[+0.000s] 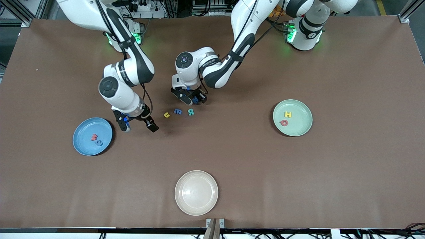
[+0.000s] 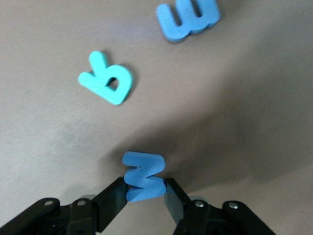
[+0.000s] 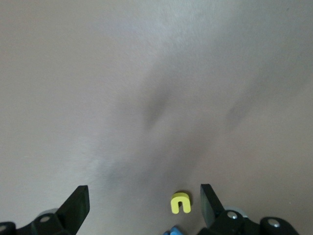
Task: Sort upper and lower case letters into plates
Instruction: 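Place the blue M on the green plate while the right gripper grasps n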
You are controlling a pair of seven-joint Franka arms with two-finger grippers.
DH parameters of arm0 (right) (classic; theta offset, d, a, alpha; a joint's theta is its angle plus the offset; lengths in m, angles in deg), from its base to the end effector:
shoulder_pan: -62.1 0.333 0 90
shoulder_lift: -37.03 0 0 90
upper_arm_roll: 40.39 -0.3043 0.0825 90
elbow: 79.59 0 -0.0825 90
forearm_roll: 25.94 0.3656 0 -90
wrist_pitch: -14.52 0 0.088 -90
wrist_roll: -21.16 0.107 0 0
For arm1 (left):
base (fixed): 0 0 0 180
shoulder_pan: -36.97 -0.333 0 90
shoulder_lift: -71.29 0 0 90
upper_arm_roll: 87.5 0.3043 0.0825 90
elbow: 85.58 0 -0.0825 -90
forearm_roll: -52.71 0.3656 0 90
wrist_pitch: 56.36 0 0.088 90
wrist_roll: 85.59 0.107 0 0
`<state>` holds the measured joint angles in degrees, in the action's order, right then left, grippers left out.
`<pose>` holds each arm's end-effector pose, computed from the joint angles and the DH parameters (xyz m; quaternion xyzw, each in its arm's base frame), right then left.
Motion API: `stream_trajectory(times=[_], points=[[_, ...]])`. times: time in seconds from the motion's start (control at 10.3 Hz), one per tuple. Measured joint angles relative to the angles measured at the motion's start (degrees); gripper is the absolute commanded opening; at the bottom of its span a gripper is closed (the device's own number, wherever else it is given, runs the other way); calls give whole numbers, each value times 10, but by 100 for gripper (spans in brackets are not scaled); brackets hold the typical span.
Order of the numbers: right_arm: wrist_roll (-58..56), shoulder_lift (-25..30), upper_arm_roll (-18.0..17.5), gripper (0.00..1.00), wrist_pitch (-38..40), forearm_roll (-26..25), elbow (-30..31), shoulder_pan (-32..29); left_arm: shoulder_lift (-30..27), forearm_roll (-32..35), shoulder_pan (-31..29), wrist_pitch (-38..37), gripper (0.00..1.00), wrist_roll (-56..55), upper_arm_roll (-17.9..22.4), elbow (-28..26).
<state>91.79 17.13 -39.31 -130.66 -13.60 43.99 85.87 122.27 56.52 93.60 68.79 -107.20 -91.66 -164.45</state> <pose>0.5138 0.2123 0.2419 -0.8734 0.4832 0.0330 0.0518 0.3530 -0.6058 0.1768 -0.9387 0.3425 0.0314 0.0244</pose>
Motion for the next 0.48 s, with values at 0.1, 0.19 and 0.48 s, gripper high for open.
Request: stream_trajectory(times=[0.1,0.19,0.48], points=[[0,-11,-1,100,0,0,0,4,-4,0,-8,-27,10,1,0,8],[4,-22,-2,100,0,0,0,13,-15,0,-20,-54,10,11,0,13],[35,-55,-3,100,-18,0,0,58,-63,-1,-90,-140,10,138,1,18]])
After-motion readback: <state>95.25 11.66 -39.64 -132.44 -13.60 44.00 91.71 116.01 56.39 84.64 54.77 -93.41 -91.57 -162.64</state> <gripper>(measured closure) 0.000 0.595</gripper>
